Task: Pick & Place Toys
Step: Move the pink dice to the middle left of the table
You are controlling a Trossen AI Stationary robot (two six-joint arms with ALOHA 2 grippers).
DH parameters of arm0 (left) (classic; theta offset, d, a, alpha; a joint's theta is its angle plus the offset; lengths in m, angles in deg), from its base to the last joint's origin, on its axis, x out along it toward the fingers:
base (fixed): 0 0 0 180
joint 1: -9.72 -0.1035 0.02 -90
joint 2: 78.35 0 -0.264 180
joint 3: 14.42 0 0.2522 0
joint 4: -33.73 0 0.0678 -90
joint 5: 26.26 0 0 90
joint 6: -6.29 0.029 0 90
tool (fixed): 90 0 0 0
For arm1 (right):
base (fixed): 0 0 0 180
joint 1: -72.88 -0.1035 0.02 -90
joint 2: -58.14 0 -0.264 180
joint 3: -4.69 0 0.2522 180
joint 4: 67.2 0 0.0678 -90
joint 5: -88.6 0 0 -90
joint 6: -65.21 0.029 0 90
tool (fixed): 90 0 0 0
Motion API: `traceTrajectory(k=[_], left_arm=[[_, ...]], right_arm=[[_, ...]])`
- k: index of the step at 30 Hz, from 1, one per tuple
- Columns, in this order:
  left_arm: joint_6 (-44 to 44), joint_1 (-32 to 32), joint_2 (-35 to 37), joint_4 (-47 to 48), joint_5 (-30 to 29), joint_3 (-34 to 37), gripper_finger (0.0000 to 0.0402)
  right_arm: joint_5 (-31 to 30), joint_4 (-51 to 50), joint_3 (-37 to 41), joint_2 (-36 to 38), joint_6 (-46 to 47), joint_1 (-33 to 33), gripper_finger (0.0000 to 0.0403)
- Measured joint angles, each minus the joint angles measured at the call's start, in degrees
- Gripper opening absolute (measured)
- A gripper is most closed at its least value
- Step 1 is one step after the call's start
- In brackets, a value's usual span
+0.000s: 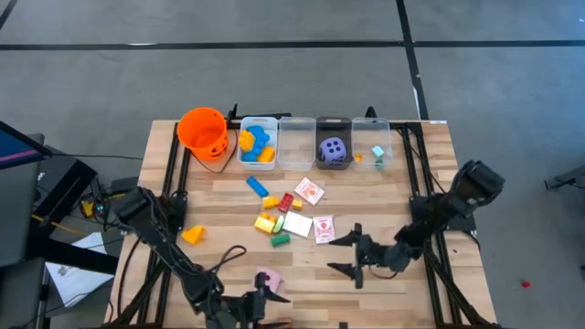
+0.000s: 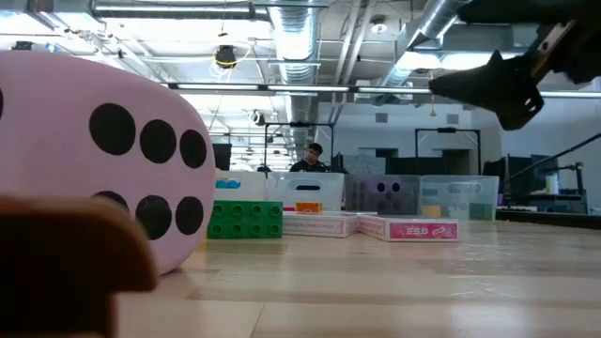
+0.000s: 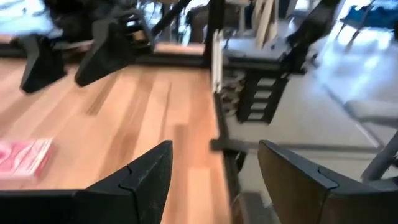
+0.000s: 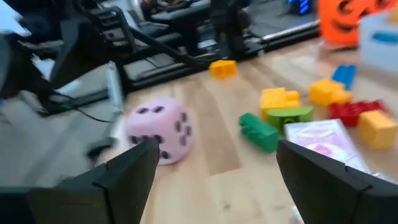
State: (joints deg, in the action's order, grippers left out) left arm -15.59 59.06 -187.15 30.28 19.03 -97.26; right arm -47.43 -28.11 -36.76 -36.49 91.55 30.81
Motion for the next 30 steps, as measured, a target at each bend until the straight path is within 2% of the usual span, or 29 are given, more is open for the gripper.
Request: traceTrajectory(k=[4, 9, 12, 18, 24, 30], left_arm=[[-4.6, -1.4, 0.0, 7.8, 2.6, 0.0, 0.0230], [-10.0, -3.3, 0.0, 15.5, 11.1, 0.0, 0.0230], [-10.3, -3.8, -0.1, 16.8, 14.4, 0.0, 0.0230], [-10.3, -3.3, -0.1, 17.3, 17.8, 0.0, 0.0230], [-10.2, -3.1, -0.1, 17.5, 17.8, 0.0, 0.0230], [-10.1, -3.0, -3.9, 12.2, 21.0, 0.0, 0.0230]], right_arm=[[-5.1, 0.0, -5.0, -5.9, -8.0, 0.9, 0.0321], [-3.2, 0.1, -10.6, -9.7, -17.4, 3.7, 0.0321], [-1.7, -0.1, -12.0, -10.6, -20.5, 4.8, 0.0321], [-2.1, -4.0, -12.1, -10.4, -20.3, 5.9, 0.0321], [-2.1, -6.2, -12.1, -10.4, -18.6, 7.1, 0.0321], [-2.1, -7.8, -12.1, -10.4, -17.4, 7.9, 0.0321]])
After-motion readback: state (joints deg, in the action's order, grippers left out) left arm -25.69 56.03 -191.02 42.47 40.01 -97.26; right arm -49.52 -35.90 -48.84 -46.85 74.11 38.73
